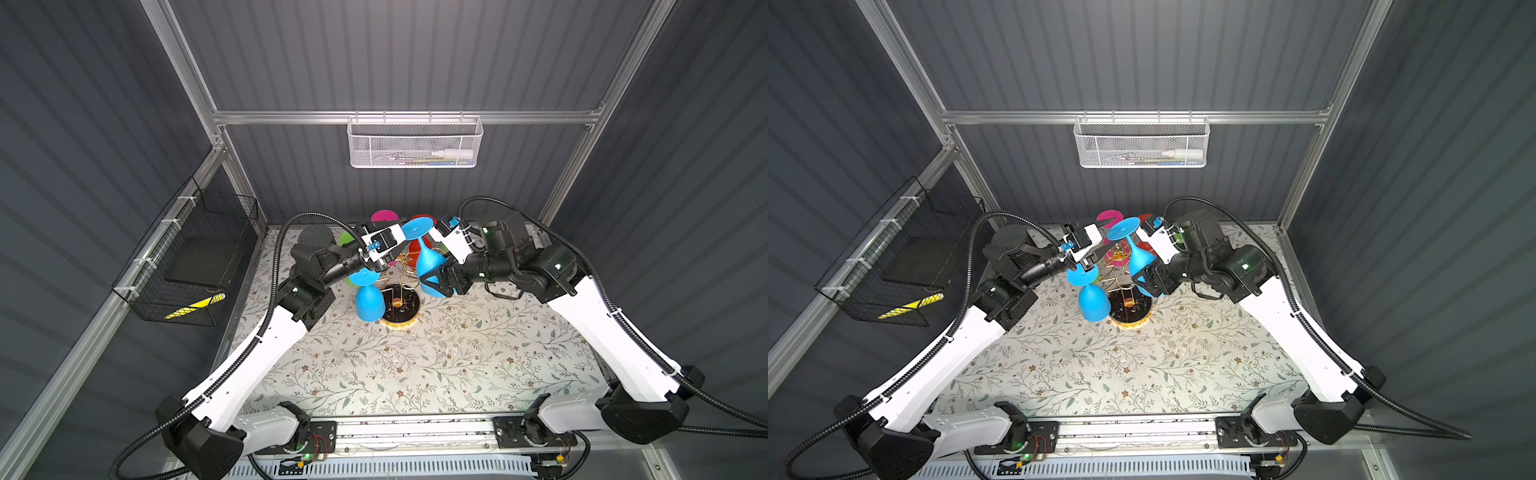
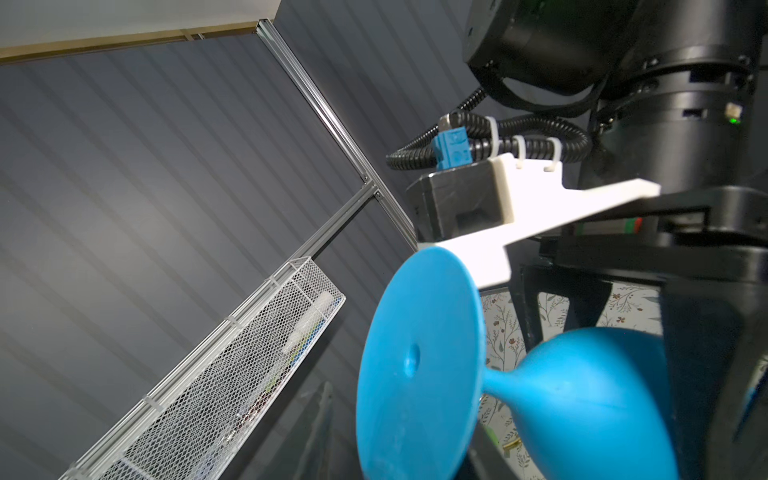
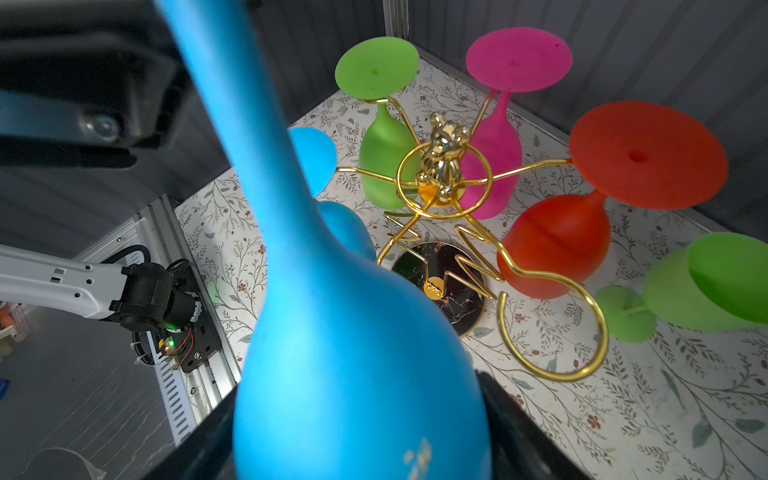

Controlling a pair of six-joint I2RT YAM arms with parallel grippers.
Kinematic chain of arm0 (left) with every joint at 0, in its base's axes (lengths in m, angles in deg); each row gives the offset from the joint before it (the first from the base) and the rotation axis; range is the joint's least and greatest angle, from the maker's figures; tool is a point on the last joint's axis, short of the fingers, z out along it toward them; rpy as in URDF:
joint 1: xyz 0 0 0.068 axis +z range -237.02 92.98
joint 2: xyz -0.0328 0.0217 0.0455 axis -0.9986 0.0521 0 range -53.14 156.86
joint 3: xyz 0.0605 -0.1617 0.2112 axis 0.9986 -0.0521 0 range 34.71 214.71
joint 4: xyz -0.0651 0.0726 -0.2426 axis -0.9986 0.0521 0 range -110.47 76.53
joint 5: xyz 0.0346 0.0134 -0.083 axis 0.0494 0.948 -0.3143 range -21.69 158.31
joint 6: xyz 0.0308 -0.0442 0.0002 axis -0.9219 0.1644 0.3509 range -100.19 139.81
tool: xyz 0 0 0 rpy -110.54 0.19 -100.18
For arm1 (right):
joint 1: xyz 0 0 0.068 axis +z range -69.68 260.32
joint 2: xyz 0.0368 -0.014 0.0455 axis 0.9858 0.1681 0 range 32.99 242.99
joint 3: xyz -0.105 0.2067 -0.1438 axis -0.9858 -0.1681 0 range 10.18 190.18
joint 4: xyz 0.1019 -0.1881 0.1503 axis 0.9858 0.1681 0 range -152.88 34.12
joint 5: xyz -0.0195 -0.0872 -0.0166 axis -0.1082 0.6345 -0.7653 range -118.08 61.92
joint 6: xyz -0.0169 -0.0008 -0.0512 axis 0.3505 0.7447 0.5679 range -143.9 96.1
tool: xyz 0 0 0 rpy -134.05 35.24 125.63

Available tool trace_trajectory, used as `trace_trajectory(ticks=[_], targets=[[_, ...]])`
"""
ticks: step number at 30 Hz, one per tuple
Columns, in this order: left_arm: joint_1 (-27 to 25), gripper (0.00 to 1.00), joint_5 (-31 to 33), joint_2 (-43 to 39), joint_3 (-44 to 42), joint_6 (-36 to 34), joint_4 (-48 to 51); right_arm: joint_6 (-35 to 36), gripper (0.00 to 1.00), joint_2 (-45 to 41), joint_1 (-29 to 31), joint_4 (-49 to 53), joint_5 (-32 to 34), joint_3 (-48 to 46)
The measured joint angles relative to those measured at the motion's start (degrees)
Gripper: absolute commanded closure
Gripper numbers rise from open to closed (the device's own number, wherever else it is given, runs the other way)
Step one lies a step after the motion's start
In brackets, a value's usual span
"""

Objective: Take the wine glass off the wine glass rack

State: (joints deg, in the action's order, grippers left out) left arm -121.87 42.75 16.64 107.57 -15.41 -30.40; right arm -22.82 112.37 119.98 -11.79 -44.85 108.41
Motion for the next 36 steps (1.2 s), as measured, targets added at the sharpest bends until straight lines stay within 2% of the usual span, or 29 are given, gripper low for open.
trace_trajectory(ticks=[5, 8, 14, 18, 21, 28, 32, 36], targets=[[-0.1, 0.87, -0.1, 0.0, 0.0, -0.8, 0.7, -1.0, 0.43, 0.4, 0.2, 0.0, 0.0, 0.5], [0.5, 1.00, 1.2, 0.0, 0.0, -2.9, 1.9, -2.2, 0.36, 0.2, 0.2, 0.4, 0.0, 1.4], [0.4, 1.00, 4.2, -0.2, 0.0, -0.3, 2.2, -3.7, 0.15, -2.8, 0.2, -1.2, 0.7, 0.9], [0.0, 1.00, 8.3, -1.8, -2.9, 6.9, 0.2, -5.1, 0.07, -6.5, 0.0, -6.4, 0.4, -3.8], [-0.1, 1.00, 12.1, -4.2, -6.4, 15.2, -1.5, -7.3, 0.03, -10.8, -0.8, -11.7, -0.9, -10.2], [-0.3, 1.00, 17.9, -7.8, -10.4, 31.4, -3.1, -14.2, 0.01, -22.5, -5.4, -25.4, -6.4, -23.5], [-0.3, 1.00, 19.1, -8.8, -11.4, 36.6, -3.2, -18.7, 0.03, -27.7, -9.1, -32.4, -9.2, -28.5], [-0.3, 1.00, 19.6, -9.2, -11.6, 39.4, -3.3, -22.5, 0.06, -29.2, -11.1, -37.0, -10.7, -30.9]])
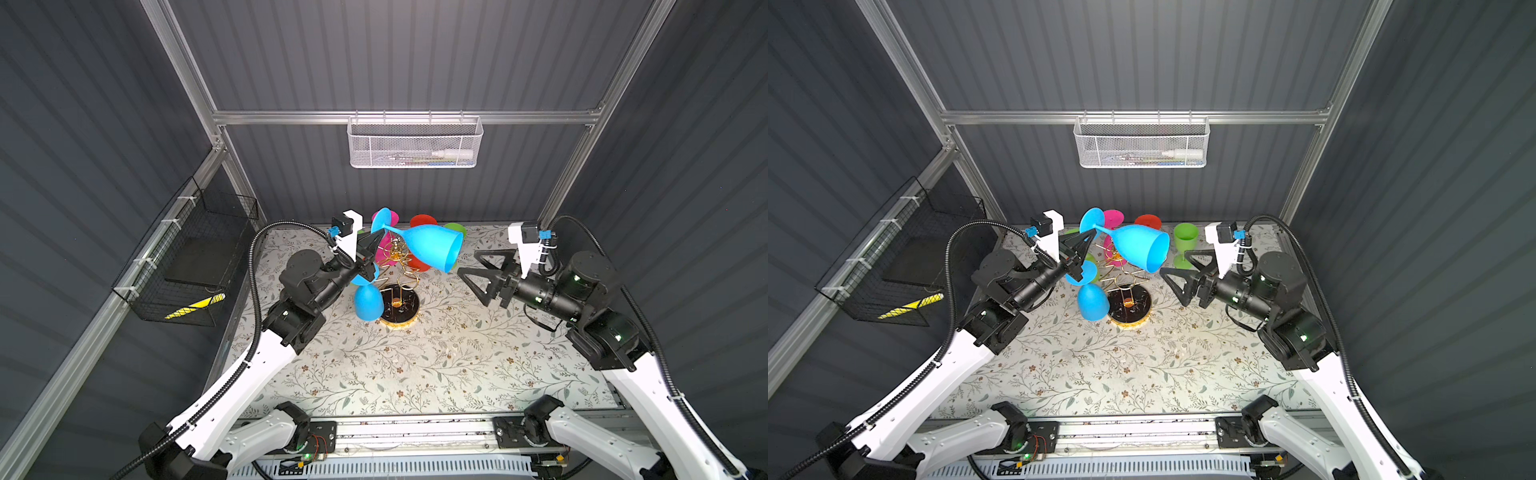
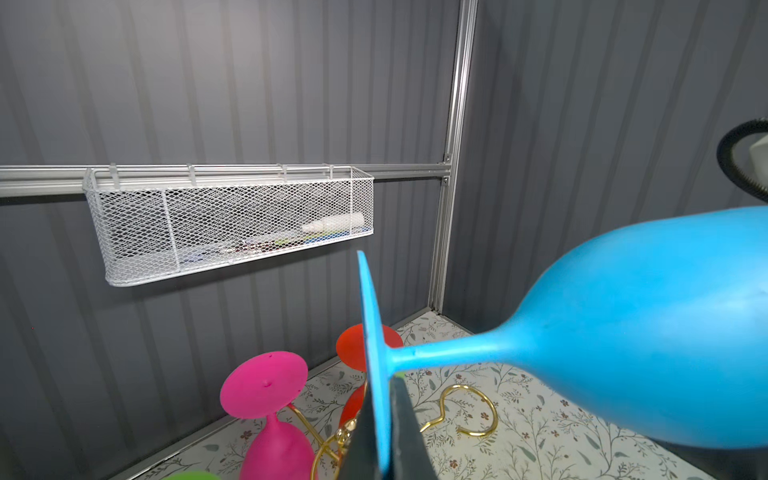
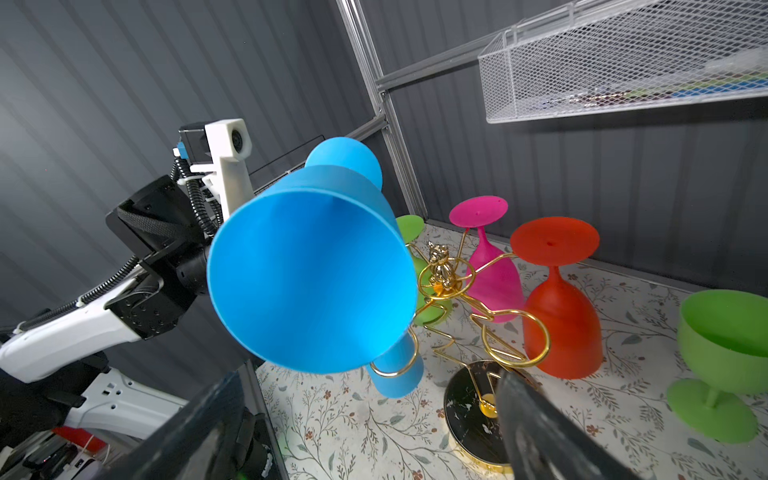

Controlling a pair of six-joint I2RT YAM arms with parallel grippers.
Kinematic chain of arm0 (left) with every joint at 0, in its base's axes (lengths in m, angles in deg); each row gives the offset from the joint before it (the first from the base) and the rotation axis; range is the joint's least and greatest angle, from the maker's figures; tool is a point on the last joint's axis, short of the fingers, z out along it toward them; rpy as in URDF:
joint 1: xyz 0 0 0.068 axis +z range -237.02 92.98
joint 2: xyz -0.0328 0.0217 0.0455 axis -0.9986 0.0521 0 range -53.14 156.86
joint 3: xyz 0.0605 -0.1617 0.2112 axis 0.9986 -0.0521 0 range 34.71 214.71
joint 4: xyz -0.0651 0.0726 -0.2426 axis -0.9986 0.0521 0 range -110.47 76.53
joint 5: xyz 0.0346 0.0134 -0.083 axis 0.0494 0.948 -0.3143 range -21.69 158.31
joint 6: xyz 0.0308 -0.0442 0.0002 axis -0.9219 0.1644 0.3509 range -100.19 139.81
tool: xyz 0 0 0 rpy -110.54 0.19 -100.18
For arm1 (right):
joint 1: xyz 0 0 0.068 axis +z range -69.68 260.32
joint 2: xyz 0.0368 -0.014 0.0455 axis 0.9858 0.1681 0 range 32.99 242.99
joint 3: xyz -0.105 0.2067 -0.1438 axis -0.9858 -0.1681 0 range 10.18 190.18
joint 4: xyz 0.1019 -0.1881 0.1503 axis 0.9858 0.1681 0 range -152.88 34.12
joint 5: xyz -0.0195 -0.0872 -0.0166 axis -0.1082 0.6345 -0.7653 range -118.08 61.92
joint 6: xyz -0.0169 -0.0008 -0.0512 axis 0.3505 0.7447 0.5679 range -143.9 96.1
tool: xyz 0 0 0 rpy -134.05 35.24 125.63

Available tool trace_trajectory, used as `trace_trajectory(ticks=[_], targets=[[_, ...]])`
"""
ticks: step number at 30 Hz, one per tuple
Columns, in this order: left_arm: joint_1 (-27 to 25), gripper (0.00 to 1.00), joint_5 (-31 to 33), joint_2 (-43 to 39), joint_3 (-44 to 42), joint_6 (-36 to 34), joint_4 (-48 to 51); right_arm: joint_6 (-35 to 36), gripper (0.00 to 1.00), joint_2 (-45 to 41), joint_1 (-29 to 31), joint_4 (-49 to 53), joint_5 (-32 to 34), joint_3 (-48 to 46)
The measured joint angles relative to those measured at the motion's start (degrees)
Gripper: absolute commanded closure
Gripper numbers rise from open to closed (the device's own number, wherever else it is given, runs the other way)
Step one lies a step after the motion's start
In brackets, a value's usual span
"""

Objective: Take the wine glass off the wine glass rack

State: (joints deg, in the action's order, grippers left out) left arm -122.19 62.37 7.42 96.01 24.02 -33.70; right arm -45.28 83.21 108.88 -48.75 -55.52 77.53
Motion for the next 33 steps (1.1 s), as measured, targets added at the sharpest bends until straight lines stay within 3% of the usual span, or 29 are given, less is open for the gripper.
trace_trajectory(ticks=[11, 22, 28, 33], targets=[[0.0, 1.00, 0.0, -0.7, -0.1, 2.3, 0.0, -5.6, 0.18, 6.9, -0.8, -3.6, -1.3, 2.0], [0.0, 1.00, 0.5, -0.9, -1.1, 2.5, 0.0, -8.9, 0.65, 13.1, -0.8, -6.5, -3.1, 6.7], [0.0, 0.99, 1.3, -0.9, -1.3, 2.5, 0.0, -9.7, 0.85, 13.4, -0.8, -6.8, -3.8, 6.9], [0.0, 0.98, 1.6, -0.9, -1.3, 2.5, 0.0, -9.5, 0.96, 13.4, -0.8, -6.7, -3.8, 7.0]])
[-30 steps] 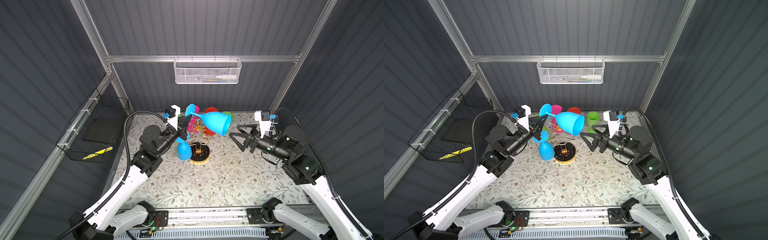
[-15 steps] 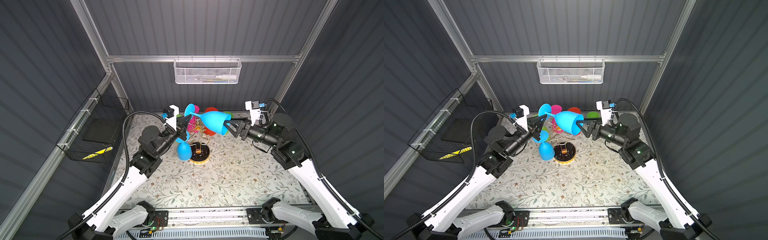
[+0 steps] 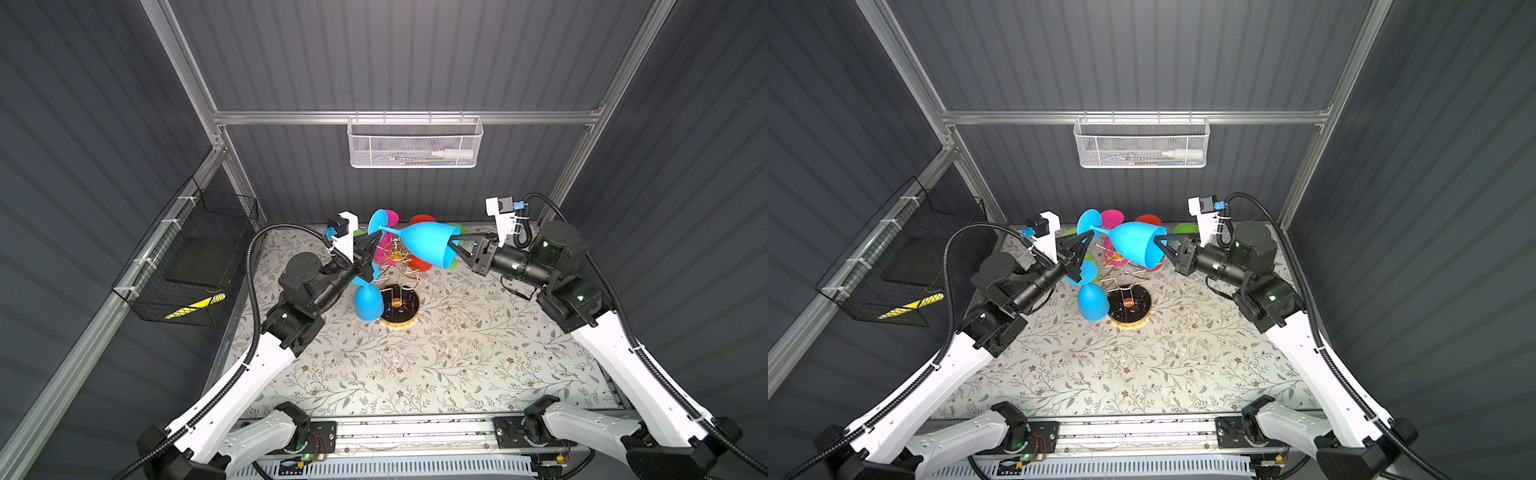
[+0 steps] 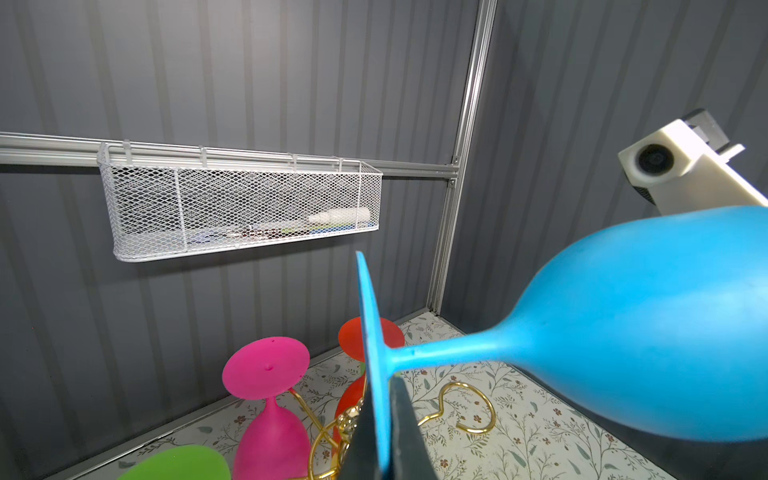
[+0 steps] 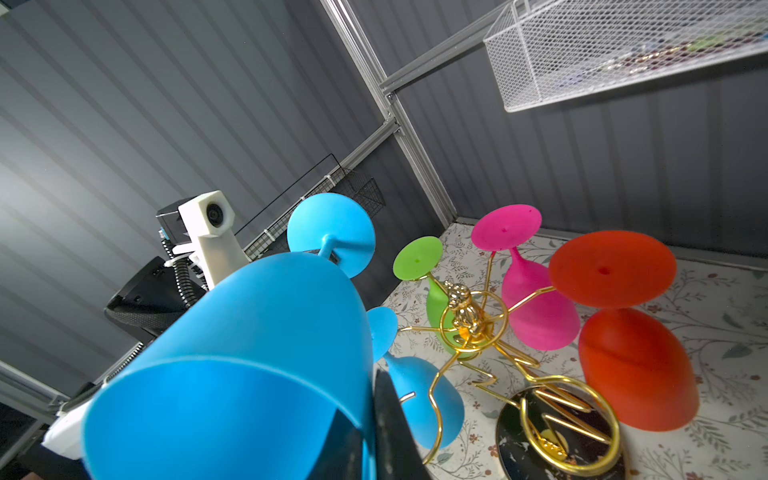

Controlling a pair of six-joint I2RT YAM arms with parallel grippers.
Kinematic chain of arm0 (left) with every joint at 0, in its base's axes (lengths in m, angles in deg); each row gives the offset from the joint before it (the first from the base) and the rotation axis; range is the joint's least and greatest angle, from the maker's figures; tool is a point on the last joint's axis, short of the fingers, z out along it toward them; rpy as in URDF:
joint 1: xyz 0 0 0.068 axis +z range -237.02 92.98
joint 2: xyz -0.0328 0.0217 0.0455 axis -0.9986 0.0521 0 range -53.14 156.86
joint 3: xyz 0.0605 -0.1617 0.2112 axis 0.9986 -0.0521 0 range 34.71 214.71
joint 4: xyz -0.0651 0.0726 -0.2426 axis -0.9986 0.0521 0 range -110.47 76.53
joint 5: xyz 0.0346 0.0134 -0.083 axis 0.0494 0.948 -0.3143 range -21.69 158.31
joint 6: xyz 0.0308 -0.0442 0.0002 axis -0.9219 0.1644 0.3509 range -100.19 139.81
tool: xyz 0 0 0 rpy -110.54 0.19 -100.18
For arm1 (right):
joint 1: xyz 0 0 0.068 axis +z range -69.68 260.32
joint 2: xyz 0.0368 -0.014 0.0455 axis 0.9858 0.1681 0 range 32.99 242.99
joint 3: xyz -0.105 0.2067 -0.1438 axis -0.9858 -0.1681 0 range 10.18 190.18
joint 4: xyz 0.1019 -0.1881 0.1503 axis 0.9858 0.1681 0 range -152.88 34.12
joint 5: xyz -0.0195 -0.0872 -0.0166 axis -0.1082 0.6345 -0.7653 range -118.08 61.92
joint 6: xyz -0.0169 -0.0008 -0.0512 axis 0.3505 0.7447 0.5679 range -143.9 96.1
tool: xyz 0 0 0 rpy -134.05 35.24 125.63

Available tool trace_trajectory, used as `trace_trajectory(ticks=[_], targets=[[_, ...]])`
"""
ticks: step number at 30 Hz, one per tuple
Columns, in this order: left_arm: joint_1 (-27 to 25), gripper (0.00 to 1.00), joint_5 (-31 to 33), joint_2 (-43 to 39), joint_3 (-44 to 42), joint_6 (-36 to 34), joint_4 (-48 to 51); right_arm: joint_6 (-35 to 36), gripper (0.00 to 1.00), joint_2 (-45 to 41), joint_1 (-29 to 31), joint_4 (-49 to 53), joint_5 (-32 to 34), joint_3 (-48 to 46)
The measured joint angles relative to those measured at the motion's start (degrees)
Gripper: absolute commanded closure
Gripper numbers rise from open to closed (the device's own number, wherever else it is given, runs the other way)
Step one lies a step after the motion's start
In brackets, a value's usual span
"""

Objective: Take the wine glass off the wine glass rack

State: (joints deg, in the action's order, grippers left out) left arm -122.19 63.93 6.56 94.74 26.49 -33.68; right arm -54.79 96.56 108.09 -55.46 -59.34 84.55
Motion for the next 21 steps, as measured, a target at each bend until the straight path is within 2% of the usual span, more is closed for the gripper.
trace_trajectory(ticks=[3, 4, 10, 13, 16, 21], targets=[[0.0, 0.94, 0.5, 0.0, 0.0, 0.0, 0.2, 0.3, 1.00, 0.0, 0.0, 0.5, 0.5, 0.0], [0.0, 0.89, 0.7, 0.0, 0.0, 0.0, 0.3, 0.3, 1.00, 0.0, 0.0, 0.7, 0.8, 0.0], [0.0, 0.45, 2.6, -0.6, -0.7, -0.2, 0.1, 0.9, 1.00, -1.5, -0.8, 4.3, 3.2, 0.4], [-0.1, 0.31, 4.6, -1.4, -1.3, -0.5, 0.2, 2.5, 1.00, -3.9, -2.1, 7.1, 5.1, 1.3], [-0.4, 0.23, 7.2, -2.3, -1.7, -0.9, 0.3, 4.4, 1.00, -7.6, -4.2, 10.9, 8.2, 1.8], [-0.3, 0.16, 11.9, -4.4, -2.8, -1.7, 0.3, 8.8, 1.00, -13.2, -6.8, 20.8, 16.1, 4.3]])
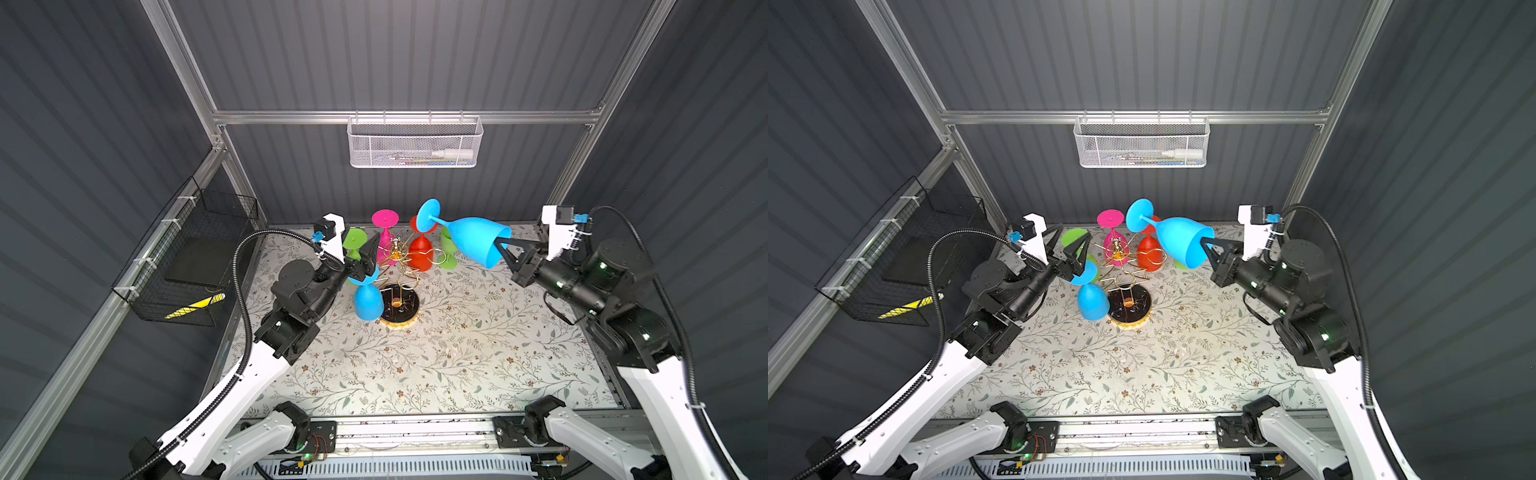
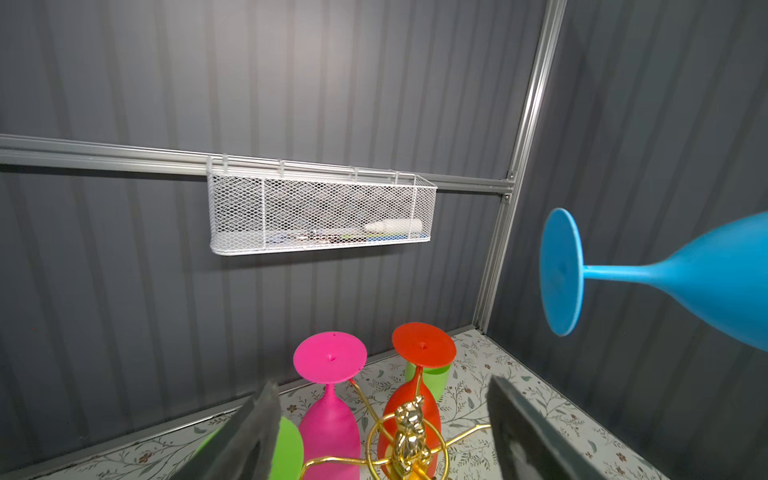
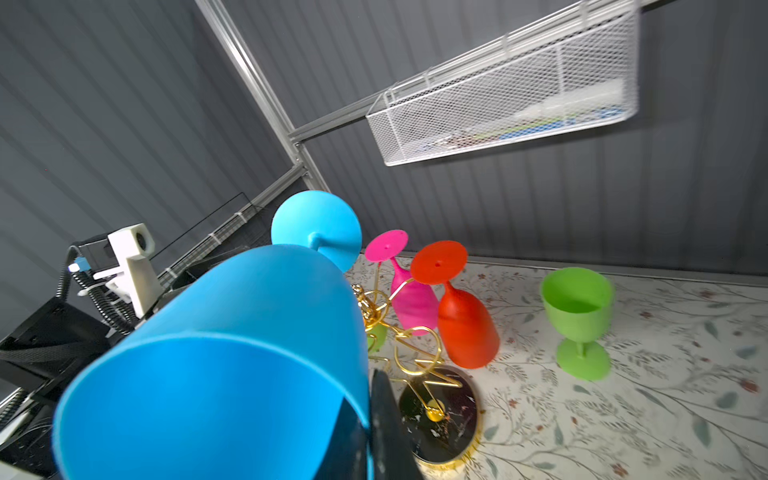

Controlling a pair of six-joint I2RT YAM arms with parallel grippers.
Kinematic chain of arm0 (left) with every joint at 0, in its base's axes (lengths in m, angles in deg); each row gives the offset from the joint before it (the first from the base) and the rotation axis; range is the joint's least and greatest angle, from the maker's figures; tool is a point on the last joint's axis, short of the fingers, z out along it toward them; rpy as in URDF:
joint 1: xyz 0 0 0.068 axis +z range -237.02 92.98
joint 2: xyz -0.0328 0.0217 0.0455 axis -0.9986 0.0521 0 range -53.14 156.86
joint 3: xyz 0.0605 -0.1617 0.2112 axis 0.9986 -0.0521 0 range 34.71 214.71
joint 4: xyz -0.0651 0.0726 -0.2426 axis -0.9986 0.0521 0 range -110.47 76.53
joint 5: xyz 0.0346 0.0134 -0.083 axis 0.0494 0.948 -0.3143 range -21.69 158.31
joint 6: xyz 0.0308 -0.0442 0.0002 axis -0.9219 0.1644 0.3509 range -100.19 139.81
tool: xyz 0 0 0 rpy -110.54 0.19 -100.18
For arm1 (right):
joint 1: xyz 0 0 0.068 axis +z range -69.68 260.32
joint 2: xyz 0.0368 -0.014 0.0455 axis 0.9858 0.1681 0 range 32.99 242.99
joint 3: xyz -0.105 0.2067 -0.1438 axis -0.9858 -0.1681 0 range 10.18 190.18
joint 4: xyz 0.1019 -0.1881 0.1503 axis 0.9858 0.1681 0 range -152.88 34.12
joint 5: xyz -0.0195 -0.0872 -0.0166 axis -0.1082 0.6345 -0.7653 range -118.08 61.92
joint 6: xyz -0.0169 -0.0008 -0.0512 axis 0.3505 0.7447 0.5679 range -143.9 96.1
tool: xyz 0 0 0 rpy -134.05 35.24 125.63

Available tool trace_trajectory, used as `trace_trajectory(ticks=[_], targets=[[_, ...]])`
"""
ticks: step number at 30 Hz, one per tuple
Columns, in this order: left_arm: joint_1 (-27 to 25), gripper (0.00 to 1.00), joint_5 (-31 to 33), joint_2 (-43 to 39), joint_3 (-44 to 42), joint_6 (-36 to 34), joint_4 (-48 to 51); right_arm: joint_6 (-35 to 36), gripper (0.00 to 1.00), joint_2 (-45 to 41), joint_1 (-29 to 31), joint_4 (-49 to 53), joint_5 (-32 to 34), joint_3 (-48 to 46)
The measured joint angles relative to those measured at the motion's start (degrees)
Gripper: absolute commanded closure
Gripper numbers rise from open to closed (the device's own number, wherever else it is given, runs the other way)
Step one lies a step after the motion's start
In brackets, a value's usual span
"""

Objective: Take the wine glass off the wine glass rack
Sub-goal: 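Carry the blue glass away from the rack with the right gripper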

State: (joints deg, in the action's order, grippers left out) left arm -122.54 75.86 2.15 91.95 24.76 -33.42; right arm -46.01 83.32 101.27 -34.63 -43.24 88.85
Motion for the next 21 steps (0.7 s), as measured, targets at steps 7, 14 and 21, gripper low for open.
trace_trajectory(ticks=[7, 14, 21], targets=[[0.0, 0.11, 7.7, -3.5, -2.6, -2.7, 1.8, 5.9, 1.00, -2.2, -0.6, 17.2, 12.2, 5.0], [0.0, 0.09, 16.3, -8.8, -4.2, -3.7, 5.0, 8.7, 1.00, 1.0, -0.6, 31.7, 21.1, 3.4], [0.0, 0.08, 26.8, -13.6, -7.0, -2.8, 7.9, 12.4, 1.00, 12.5, -2.6, 38.0, 25.1, 3.7]])
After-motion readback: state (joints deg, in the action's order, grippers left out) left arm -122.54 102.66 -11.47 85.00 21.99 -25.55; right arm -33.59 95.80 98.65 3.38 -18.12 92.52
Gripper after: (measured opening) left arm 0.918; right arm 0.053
